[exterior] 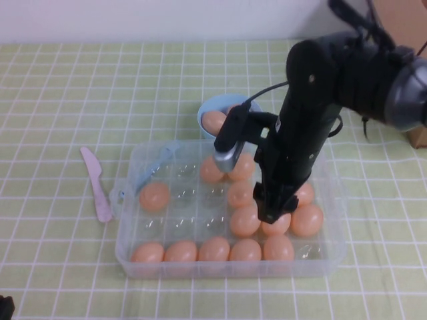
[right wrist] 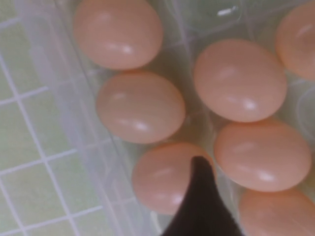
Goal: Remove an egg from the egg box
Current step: Pick up the egg from the plastic box
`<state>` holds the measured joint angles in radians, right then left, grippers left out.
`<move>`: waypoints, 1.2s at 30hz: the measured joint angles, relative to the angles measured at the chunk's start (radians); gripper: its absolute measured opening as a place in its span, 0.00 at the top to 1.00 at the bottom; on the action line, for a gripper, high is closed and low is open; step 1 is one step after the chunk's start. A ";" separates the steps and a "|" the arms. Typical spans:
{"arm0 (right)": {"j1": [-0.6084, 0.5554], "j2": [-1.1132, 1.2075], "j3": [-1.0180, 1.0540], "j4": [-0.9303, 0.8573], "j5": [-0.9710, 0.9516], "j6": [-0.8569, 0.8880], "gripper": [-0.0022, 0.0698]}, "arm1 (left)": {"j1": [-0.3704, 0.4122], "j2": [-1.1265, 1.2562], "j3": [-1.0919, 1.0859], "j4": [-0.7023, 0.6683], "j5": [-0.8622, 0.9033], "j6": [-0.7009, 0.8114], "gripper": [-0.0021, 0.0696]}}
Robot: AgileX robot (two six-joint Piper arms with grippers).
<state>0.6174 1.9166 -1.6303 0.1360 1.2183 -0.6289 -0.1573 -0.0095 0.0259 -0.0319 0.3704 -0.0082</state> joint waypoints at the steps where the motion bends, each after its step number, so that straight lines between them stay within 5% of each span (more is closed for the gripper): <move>1: 0.004 0.009 0.000 -0.011 0.000 0.000 0.37 | 0.000 0.000 0.000 0.000 0.000 0.000 0.98; 36: 0.004 0.162 -0.119 -0.108 -0.003 0.034 0.38 | 0.000 0.000 0.000 0.000 0.000 0.000 0.98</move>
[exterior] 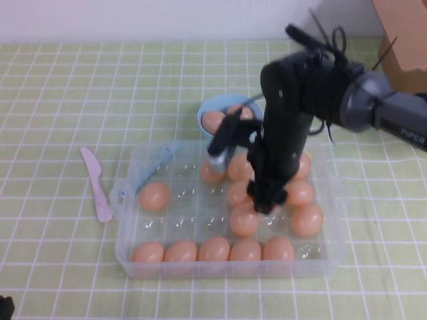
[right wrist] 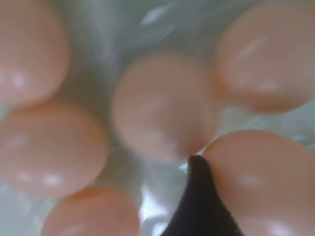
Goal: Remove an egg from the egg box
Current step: Pick up the egg from the plastic box, then place the egg in the bowl
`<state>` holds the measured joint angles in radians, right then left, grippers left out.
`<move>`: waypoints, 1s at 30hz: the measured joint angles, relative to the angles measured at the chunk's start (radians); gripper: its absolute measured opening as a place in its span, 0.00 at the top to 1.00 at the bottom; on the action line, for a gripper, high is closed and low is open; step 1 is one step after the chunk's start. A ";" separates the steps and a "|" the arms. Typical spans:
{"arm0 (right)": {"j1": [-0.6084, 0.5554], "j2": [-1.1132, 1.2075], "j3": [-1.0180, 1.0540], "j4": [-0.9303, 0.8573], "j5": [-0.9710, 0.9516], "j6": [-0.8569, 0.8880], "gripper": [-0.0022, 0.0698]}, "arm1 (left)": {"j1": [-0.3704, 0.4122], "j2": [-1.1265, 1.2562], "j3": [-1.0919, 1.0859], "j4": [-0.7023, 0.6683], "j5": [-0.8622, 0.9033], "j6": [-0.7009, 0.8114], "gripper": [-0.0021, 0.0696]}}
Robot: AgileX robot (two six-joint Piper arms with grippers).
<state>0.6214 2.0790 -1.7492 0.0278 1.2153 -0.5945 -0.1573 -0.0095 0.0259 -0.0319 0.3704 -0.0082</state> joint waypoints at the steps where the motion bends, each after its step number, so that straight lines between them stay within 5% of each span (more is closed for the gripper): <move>1: 0.000 0.000 -0.034 -0.002 0.001 0.020 0.38 | 0.000 0.000 0.000 0.000 0.000 0.000 0.98; 8: -0.008 -0.002 -0.225 -0.028 -0.004 0.073 0.38 | 0.000 0.000 0.000 0.000 0.000 0.000 0.98; 30: -0.091 0.187 -0.241 -0.007 -0.660 0.275 0.39 | 0.000 0.000 0.000 0.000 0.000 0.000 0.98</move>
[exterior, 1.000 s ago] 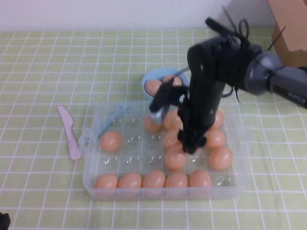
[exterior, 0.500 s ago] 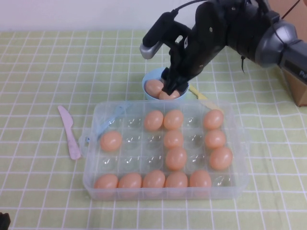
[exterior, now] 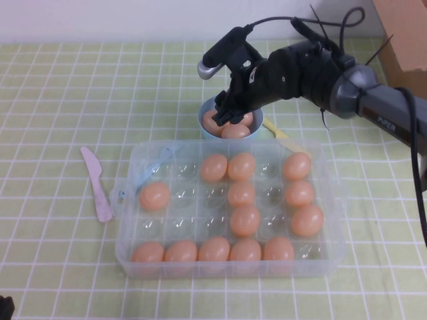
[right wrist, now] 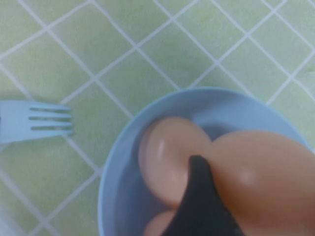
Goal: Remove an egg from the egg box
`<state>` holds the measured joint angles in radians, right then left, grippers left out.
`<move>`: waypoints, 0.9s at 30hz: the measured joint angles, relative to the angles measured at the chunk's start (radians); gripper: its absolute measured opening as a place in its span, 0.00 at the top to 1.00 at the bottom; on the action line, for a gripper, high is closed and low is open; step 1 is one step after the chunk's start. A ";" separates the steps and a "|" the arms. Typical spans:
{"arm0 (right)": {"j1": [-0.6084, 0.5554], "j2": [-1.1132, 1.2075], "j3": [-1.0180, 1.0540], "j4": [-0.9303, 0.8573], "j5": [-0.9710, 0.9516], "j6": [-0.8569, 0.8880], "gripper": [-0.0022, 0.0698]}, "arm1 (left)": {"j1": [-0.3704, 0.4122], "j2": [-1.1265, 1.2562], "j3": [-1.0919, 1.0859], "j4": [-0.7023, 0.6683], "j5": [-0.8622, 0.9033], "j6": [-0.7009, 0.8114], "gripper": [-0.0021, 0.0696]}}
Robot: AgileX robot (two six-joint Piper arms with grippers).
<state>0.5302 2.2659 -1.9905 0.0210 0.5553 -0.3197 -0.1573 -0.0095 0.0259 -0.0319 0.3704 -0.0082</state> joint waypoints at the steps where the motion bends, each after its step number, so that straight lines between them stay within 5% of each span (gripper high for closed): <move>1: 0.000 0.005 0.000 0.011 -0.010 0.000 0.39 | 0.000 0.000 0.000 0.000 0.000 0.000 0.98; 10: -0.007 0.018 0.000 0.036 -0.021 0.002 0.18 | 0.000 0.000 0.000 0.000 0.000 0.000 0.98; 14: -0.008 -0.015 0.000 0.036 0.013 0.002 0.22 | 0.000 0.000 0.000 0.000 0.000 0.000 0.98; 17: -0.008 -0.086 0.002 0.036 0.060 0.004 0.38 | 0.000 0.000 0.000 0.000 0.000 0.000 0.98; 22: -0.008 -0.246 0.095 0.038 0.085 0.009 0.85 | 0.000 0.000 0.000 0.000 0.000 0.000 0.98; 27: -0.008 -0.409 0.336 0.049 0.042 0.046 0.97 | 0.000 0.000 0.000 0.000 0.000 0.000 0.98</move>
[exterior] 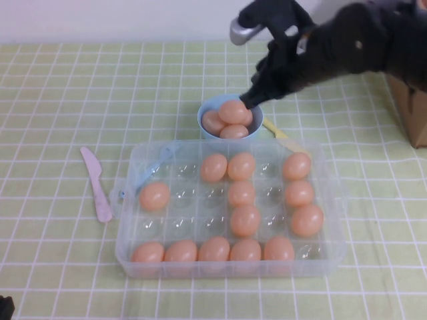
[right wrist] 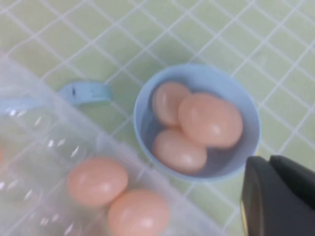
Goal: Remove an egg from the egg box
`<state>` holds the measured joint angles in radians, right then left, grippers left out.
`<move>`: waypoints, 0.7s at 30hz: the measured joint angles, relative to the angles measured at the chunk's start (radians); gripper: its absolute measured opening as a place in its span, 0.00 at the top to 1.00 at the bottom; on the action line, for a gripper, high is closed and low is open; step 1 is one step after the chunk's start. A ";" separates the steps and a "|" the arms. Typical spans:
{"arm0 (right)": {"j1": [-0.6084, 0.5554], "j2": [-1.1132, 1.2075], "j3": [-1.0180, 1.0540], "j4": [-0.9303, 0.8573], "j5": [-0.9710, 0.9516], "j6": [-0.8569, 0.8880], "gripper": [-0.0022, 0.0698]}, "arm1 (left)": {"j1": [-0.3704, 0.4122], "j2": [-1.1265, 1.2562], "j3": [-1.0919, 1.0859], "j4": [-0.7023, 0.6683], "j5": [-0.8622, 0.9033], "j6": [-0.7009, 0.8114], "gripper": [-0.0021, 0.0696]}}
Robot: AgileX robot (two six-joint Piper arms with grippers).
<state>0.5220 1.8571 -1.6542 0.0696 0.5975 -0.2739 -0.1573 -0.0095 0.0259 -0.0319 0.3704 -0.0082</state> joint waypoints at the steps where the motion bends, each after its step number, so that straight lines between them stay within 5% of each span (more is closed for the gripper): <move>1: 0.000 -0.039 0.047 0.003 -0.015 0.000 0.98 | 0.000 0.000 0.000 0.000 0.000 0.000 0.98; 14: 0.000 -0.558 0.662 0.030 -0.145 0.002 0.99 | 0.000 0.000 0.000 0.000 0.001 0.000 0.98; 21: -0.012 -0.706 0.993 0.070 -0.568 0.004 0.99 | 0.000 0.000 0.000 0.000 0.001 0.000 0.98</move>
<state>0.5096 1.1515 -0.6611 0.1399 0.0298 -0.2701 -0.1573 -0.0095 0.0259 -0.0319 0.3709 -0.0082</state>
